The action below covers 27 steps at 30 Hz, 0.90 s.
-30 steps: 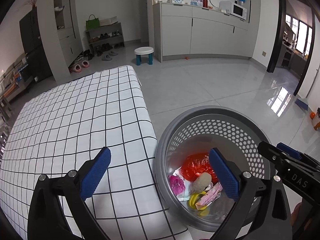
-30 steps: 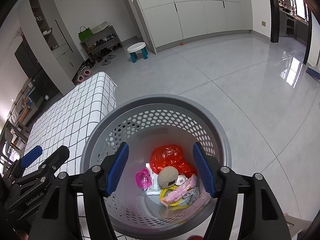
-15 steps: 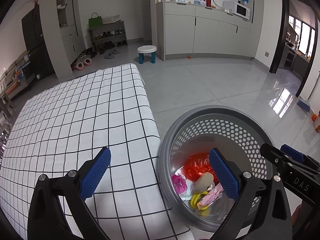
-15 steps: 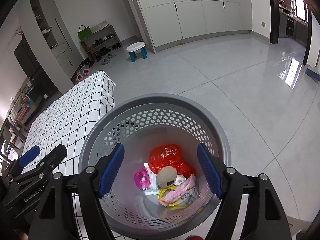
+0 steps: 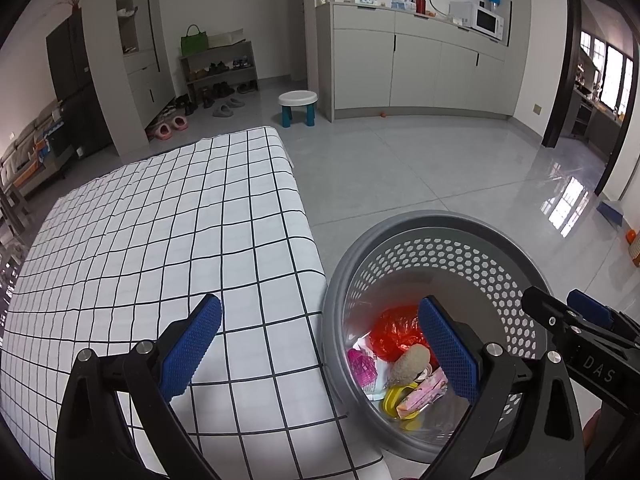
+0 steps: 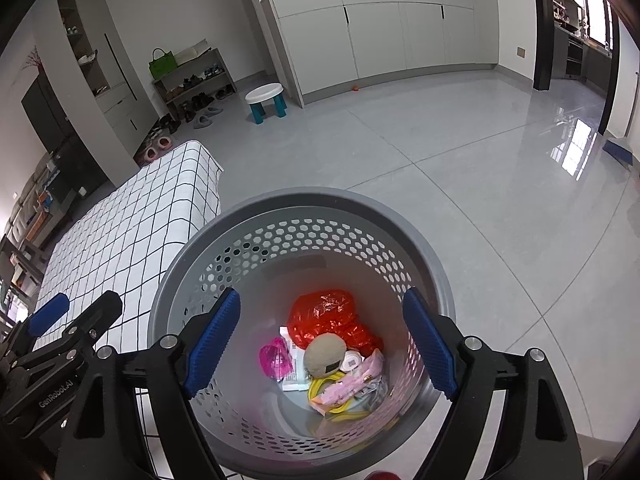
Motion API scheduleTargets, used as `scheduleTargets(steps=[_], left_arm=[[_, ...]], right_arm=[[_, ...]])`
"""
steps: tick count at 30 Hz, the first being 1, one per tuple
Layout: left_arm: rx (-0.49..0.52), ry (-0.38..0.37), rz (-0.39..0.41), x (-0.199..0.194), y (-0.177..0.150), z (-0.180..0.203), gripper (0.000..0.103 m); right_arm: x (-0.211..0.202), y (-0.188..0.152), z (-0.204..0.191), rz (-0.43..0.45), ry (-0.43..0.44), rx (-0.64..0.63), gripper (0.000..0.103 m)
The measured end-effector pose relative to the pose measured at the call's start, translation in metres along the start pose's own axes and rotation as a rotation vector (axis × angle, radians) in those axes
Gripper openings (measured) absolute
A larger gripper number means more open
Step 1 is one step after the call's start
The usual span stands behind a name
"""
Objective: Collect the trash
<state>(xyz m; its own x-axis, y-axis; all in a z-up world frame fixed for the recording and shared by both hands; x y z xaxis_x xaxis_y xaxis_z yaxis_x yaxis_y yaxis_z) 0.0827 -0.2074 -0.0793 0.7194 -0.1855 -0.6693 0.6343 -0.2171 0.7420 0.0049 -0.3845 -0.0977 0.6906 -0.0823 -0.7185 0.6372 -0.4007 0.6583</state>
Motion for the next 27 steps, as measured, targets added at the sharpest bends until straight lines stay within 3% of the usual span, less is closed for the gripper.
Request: scheduleTargets(steps=[27], left_arm=[[0.019,0.015,0.017,-0.0050,0.0052,0.0077,0.097]], right_arm=[[-0.0018,0.0013,-0.0033,0.003,0.006,-0.005,0.080]])
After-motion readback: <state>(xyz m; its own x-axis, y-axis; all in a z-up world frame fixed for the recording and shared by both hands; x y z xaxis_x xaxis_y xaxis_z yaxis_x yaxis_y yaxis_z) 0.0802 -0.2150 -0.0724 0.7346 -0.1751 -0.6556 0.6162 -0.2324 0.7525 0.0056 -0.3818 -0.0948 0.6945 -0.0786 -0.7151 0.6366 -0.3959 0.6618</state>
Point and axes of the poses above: each gripper's, at about its wrist camera, not at the fingertips, and x roughly the way its jaws point, z to its right, y to its top, the point moved 9 cm from there along x, roughly the way its jaws point, and after that the axes turned 4 degrees about z, right-handed, at the moved point
